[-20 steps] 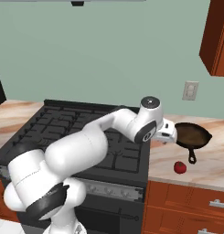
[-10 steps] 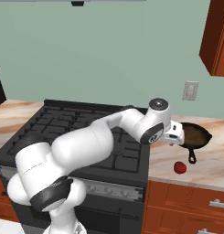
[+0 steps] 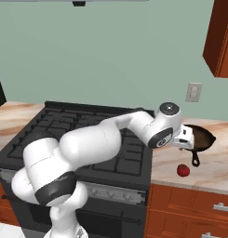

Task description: Place the pan on the front right burner on the stove. Then place the tomato and the onion in the pan and turn on the front right burner.

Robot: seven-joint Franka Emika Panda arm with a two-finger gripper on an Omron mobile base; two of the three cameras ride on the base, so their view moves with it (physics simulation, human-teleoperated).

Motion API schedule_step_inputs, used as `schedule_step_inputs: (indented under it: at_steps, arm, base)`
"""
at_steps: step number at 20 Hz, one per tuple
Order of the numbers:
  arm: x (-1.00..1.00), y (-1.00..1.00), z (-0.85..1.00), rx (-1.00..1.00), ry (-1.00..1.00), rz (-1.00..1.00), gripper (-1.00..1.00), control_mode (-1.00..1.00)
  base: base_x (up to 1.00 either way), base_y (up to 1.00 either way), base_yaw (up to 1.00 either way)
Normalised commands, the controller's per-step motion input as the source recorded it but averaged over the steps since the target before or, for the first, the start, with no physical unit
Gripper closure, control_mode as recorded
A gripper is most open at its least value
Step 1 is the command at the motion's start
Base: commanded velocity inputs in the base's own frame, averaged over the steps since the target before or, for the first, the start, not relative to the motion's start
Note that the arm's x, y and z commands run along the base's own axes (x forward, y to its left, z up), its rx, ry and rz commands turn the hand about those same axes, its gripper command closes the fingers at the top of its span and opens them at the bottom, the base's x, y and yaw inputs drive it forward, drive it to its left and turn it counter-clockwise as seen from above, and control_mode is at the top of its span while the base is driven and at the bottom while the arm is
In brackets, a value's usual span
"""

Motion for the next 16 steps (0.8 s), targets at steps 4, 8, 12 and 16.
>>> schedule_step_inputs:
  at_steps: [4, 8, 12, 16]
  arm:
    - [0.02, -0.22, -0.07, 0.0, 0.0, 0.0, -1.0, -1.0]
    - [0.03, -0.22, -0.06, 0.0, 0.0, 0.0, -1.0, -1.0]
    - [0.04, -0.19, -0.04, 0.0, 0.0, 0.0, -1.0, -1.0]
    - [0.07, -0.17, -0.04, 0.0, 0.0, 0.0, -1.0, -1.0]
  base:
    - [0.0, 0.0, 0.0]
    - [0.0, 0.0, 0.0]
    - [0.0, 0.0, 0.0]
    - [0.0, 0.0, 0.0]
